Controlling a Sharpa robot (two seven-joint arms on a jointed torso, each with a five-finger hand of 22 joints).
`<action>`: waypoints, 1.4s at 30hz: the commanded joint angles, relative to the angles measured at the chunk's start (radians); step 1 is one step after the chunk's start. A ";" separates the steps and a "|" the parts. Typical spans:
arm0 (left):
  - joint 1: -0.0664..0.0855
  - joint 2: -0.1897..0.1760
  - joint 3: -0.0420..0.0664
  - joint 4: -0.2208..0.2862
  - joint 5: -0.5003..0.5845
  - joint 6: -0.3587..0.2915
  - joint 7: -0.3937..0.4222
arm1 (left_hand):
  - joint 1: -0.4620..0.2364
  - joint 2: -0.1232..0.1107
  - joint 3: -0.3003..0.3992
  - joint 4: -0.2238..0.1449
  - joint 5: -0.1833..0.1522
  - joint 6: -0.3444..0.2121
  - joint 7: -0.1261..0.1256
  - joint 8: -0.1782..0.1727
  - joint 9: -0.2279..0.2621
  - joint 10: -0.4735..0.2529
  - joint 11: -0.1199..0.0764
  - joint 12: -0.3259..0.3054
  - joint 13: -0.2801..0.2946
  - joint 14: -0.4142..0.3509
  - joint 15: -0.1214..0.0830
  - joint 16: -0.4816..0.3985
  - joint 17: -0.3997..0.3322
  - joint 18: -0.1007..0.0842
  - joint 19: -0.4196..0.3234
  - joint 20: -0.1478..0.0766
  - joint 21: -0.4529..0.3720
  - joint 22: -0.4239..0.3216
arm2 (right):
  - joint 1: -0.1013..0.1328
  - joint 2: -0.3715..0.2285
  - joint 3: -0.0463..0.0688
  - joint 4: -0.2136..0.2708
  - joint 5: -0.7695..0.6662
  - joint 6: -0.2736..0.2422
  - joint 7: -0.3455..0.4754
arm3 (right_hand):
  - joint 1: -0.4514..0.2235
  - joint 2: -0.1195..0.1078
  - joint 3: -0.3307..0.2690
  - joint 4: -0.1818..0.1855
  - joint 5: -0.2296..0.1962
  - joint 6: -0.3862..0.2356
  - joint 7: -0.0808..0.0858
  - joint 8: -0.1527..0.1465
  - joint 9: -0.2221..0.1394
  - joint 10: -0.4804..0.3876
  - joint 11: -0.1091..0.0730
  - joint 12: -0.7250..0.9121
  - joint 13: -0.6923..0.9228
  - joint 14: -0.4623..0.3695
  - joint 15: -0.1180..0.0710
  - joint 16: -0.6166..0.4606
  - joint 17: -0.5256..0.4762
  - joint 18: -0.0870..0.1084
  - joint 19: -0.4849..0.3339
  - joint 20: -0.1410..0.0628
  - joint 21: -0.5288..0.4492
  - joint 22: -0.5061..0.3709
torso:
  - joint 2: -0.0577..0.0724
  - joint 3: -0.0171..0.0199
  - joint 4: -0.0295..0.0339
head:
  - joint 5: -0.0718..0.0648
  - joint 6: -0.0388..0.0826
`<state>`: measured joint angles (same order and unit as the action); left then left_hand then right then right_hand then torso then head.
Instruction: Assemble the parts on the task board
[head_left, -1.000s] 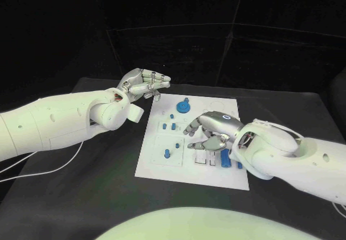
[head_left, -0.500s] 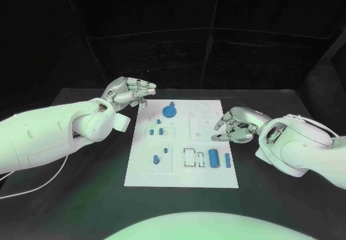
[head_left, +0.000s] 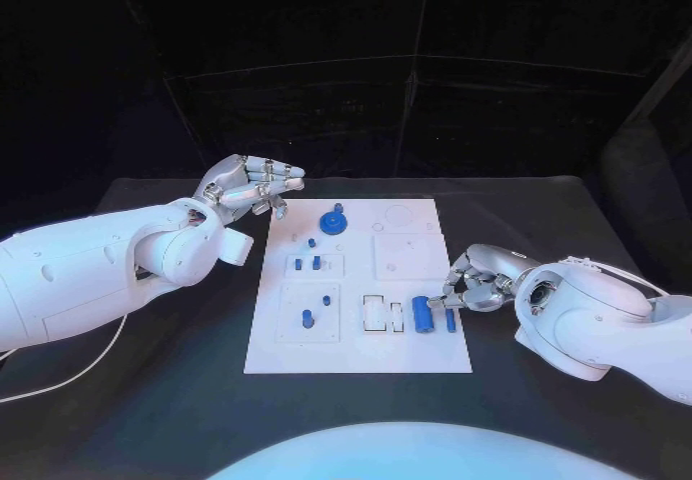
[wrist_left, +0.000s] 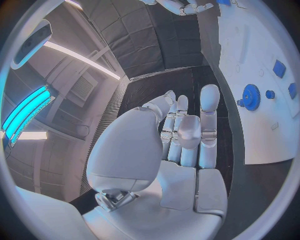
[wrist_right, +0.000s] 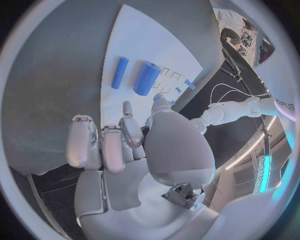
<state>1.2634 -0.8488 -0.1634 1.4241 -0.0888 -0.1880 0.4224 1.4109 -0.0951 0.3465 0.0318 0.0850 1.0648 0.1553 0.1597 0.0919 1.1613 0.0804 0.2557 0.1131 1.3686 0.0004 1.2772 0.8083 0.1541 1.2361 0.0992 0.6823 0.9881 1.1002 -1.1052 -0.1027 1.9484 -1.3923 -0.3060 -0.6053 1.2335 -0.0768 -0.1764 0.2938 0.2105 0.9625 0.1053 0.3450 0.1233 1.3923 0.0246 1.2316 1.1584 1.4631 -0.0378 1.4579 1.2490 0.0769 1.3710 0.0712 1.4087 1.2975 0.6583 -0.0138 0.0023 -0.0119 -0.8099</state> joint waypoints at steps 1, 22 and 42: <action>0.001 -0.002 0.000 0.003 0.003 0.009 0.005 | -0.005 0.005 0.003 0.003 0.001 -0.007 0.000 0.005 -0.002 -0.010 0.000 0.005 0.002 -0.006 -0.001 -0.007 0.000 0.017 -0.003 0.003 -0.004 -0.001 | -0.010 0.013 -0.001 -0.004 -0.031 0.017 -0.051 | -0.030 -0.013 -0.010 0.000 -0.019 -0.009 -0.001 0.012 0.003 0.004 -0.001 0.006 0.013 0.057 -0.006 0.006 0.011 -0.013 0.008 -0.002 0.007 0.002 | 0.002 -0.0013 -0.0001 | -0.003 0.001; 0.001 -0.005 -0.002 -0.001 0.003 0.011 0.003 | -0.008 0.007 0.003 0.005 0.001 -0.008 0.000 0.005 -0.002 -0.011 0.000 0.005 0.002 -0.005 0.000 -0.007 0.001 0.017 -0.003 0.003 -0.006 -0.002 | -0.064 0.105 -0.001 -0.073 -0.051 0.022 -0.028 | -0.020 0.007 0.003 -0.003 0.003 -0.014 -0.004 0.045 0.009 0.004 -0.003 0.012 0.038 0.058 -0.008 0.012 0.027 -0.014 0.010 -0.003 0.010 0.008 | 0.002 -0.0005 -0.0005 | 0.018 -0.006; 0.001 -0.011 -0.002 0.002 0.003 0.011 0.003 | -0.009 0.008 0.004 0.006 0.001 -0.009 0.000 0.006 -0.002 -0.012 0.000 0.005 0.002 -0.005 0.000 -0.007 0.001 0.017 -0.003 0.003 -0.007 -0.003 | -0.082 0.133 -0.001 -0.085 -0.074 -0.028 -0.033 | 0.088 0.081 0.008 -0.014 0.130 0.014 -0.019 0.107 0.023 0.020 -0.017 0.025 0.084 0.062 -0.018 0.021 0.061 -0.017 0.022 -0.012 0.019 0.025 | 0.001 -0.0005 -0.0004 | 0.025 -0.012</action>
<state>1.2631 -0.8584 -0.1662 1.4243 -0.0888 -0.1869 0.4211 1.4063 -0.0906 0.3492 0.0346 0.0851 1.0648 0.1553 0.1596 0.0913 1.1539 0.0804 0.2557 0.1136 1.3686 0.0004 1.2772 0.8084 0.1541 1.2361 0.0992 0.6778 0.9864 1.0257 -0.9695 -0.0958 1.8621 -1.4609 -0.3152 -0.6303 1.3055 -0.0026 -0.1691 0.2811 0.3332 0.9696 0.0870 0.4459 0.1390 1.4063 0.0105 1.2517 1.2402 1.4668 -0.0487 1.4742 1.3078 0.0774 1.3851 0.0570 1.4216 1.3081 0.6598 -0.0150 0.0033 0.0113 -0.8212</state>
